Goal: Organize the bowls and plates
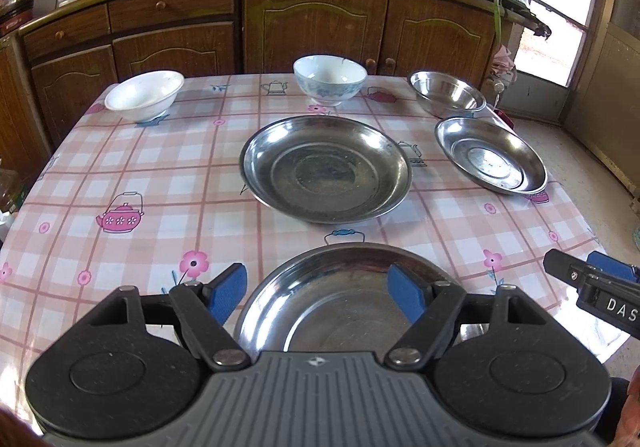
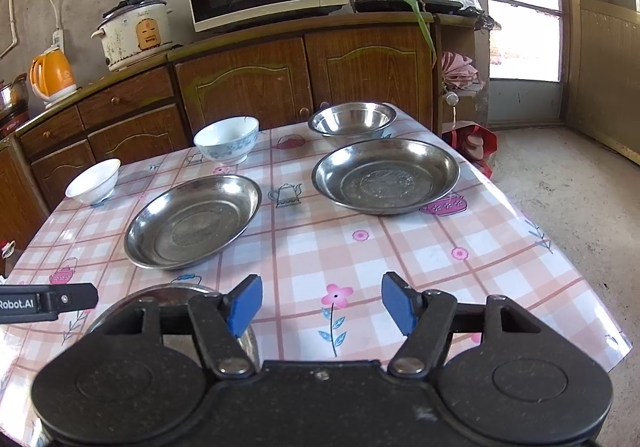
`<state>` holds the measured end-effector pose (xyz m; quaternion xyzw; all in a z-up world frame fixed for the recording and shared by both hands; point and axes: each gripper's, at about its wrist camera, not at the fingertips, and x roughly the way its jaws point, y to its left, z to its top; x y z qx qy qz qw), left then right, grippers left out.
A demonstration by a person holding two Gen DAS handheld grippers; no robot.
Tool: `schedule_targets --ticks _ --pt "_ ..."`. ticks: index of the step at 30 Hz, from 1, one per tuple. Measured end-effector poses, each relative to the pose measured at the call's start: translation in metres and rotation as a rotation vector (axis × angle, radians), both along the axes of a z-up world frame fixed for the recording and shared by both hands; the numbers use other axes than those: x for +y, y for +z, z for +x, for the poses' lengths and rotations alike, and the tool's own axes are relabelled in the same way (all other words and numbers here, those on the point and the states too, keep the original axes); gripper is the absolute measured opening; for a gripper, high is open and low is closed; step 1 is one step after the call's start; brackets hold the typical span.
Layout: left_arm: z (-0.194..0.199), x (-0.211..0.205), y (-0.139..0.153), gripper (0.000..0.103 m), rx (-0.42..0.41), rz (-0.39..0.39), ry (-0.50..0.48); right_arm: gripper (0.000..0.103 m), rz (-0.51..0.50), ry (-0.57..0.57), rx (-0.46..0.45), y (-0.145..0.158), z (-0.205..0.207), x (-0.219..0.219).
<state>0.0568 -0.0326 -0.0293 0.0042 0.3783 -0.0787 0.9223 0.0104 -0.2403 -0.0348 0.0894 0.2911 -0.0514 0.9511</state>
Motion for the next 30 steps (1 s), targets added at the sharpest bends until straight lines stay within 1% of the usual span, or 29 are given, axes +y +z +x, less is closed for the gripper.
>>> schedule_targets --ticks 13,18,30 --pt "0.006 -0.032 0.018 0.08 -0.009 -0.026 -0.033 0.08 -0.03 -0.029 -0.019 0.019 0.016 -0.028" --pt "0.009 -0.051 0.024 0.08 -0.02 -0.021 -0.059 0.08 -0.046 -0.037 -0.027 0.027 0.024 -0.039" --pt "0.033 -0.086 0.043 0.081 -0.061 -0.027 -0.077 0.081 -0.095 -0.043 -0.057 0.047 0.056 -0.066"
